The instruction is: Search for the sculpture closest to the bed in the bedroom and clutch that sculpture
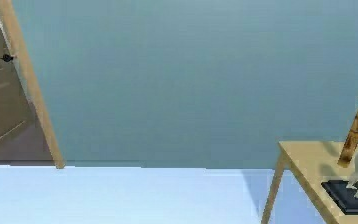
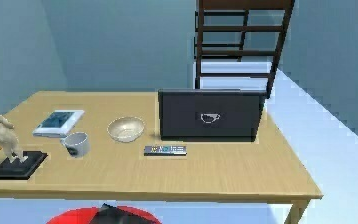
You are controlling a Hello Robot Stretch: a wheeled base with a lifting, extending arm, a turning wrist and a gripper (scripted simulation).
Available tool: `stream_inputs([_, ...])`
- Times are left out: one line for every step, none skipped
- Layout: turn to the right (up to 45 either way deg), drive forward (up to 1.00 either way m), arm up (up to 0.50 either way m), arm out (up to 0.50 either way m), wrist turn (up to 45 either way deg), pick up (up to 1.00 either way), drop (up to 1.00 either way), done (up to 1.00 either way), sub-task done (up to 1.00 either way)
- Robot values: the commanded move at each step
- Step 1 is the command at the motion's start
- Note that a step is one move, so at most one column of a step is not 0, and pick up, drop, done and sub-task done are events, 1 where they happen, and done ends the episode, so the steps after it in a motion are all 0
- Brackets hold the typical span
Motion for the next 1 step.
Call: stream_inputs([0.0, 0.40, 0.00, 0.00, 0.0, 0.00, 0.00, 0.00, 0.00])
